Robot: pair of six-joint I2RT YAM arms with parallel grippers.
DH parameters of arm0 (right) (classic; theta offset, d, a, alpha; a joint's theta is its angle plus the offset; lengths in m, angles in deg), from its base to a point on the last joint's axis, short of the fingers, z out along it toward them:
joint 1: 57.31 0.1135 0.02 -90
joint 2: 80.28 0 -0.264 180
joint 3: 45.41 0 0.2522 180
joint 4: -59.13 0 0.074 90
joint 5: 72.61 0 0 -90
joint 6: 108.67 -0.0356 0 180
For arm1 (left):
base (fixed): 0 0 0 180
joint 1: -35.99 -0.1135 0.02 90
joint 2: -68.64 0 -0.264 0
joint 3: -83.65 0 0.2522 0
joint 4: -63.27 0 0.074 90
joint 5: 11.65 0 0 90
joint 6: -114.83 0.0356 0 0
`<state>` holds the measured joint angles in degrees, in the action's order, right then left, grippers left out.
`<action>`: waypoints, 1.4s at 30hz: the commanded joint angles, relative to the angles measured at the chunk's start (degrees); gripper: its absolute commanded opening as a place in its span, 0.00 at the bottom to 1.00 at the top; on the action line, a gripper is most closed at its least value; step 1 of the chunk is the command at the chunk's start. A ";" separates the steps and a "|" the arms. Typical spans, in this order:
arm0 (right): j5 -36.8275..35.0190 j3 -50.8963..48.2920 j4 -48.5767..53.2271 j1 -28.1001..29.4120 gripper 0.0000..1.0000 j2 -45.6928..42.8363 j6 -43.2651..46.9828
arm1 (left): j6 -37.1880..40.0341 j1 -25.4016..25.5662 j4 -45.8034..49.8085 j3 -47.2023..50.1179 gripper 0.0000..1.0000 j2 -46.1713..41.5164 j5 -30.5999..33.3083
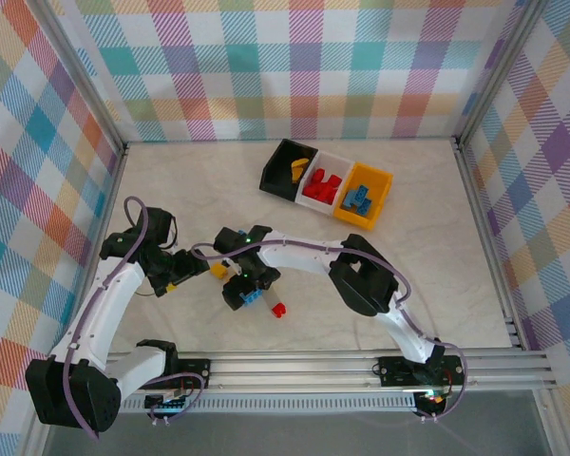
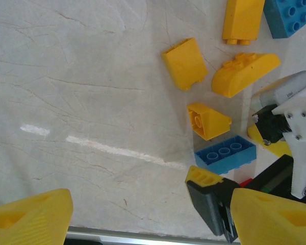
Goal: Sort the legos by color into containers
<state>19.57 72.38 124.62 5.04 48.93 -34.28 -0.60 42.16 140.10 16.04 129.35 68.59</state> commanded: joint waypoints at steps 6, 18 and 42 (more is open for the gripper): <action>-5.46 0.03 0.53 0.51 0.84 1.36 -1.52 | 0.83 -1.14 0.71 0.04 0.82 0.55 -0.61; -10.55 -9.66 -1.09 -3.83 0.68 -10.91 -4.04 | 0.48 -1.16 -1.84 -0.04 0.81 3.09 -1.88; -10.52 5.46 -1.93 -47.73 0.66 -8.25 -2.99 | -3.75 1.74 -3.58 2.51 0.81 4.20 -6.58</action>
<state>9.41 74.55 120.79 -42.48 38.11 -37.67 -3.53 43.30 135.11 17.51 135.38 62.93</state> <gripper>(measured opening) 0.658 0.814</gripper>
